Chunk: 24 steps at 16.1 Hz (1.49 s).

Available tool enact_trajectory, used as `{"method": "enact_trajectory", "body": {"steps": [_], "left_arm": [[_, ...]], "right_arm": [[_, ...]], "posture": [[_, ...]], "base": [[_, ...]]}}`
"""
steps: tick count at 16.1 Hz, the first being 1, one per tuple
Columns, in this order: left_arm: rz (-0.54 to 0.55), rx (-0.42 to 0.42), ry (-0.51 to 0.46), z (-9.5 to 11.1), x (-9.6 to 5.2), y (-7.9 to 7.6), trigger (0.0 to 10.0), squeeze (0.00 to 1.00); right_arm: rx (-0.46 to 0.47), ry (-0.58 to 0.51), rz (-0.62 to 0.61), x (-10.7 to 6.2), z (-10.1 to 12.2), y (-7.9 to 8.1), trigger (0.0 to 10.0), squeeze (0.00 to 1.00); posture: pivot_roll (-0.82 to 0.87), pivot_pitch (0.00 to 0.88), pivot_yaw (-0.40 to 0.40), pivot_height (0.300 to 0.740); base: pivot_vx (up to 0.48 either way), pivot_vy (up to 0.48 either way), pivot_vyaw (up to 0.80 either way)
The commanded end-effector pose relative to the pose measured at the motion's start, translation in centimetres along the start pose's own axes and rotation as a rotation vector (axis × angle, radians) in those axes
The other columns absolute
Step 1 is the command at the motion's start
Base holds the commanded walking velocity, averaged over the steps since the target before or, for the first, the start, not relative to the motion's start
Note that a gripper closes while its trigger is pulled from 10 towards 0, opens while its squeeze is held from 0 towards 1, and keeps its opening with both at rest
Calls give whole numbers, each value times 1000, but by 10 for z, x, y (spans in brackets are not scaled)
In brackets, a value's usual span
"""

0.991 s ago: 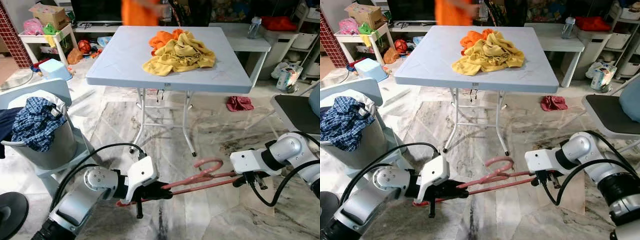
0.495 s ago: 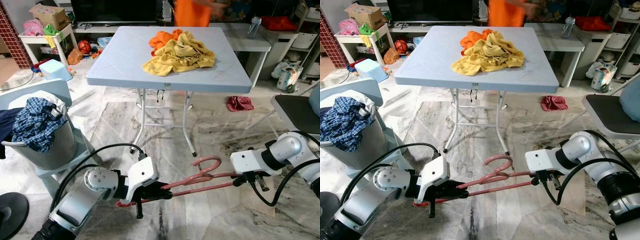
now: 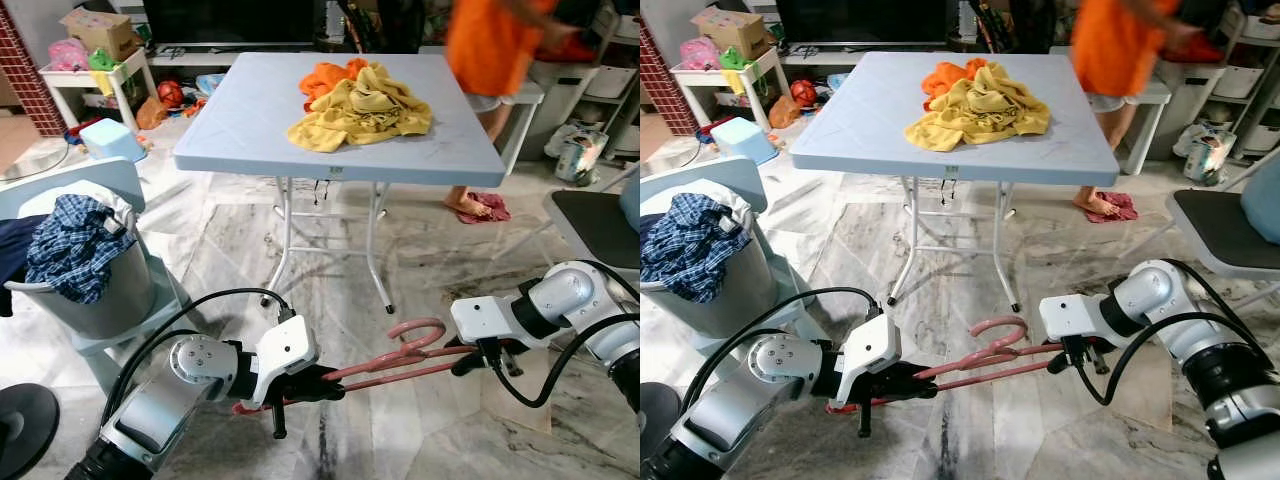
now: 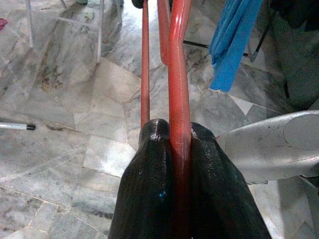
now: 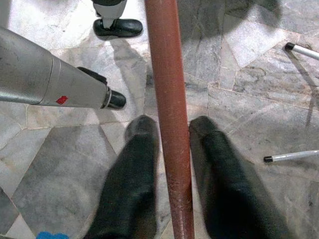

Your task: Hang hanger

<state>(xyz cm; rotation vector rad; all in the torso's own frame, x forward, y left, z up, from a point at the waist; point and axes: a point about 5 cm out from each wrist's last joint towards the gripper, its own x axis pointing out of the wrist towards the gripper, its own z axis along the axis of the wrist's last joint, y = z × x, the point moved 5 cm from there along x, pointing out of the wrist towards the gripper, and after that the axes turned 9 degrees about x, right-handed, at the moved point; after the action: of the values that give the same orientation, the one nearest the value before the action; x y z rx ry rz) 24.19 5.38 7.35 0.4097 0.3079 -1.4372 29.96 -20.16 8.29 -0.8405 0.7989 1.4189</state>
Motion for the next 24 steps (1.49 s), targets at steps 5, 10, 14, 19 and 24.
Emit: {"method": "enact_trajectory", "body": {"steps": [5,10,14,19,24], "left_arm": [[-2,23,7,0,-1,0,10000,0],[-3,27,12,-1,-1,0,10000,0],[0,20,6,0,-1,0,10000,0],[159,10,-70,16,-8,21,10000,1000],[247,36,-93,23,-30,27,10000,1000]], "right_arm": [[5,-14,18,-10,3,1,0,0],[20,-16,18,-8,1,2,0,0],[38,-25,15,-5,-1,2,0,0],[17,17,-93,-3,-7,-13,0,0],[-23,74,-268,2,-15,-34,0,0]], "posture": [[-98,0,2,740],[-96,0,4,740],[-94,0,6,740],[-85,0,-7,740],[-69,0,-15,740]], "base": [[0,0,0],[0,0,0],[0,0,0],[0,0,0],[0,0,0]]}}
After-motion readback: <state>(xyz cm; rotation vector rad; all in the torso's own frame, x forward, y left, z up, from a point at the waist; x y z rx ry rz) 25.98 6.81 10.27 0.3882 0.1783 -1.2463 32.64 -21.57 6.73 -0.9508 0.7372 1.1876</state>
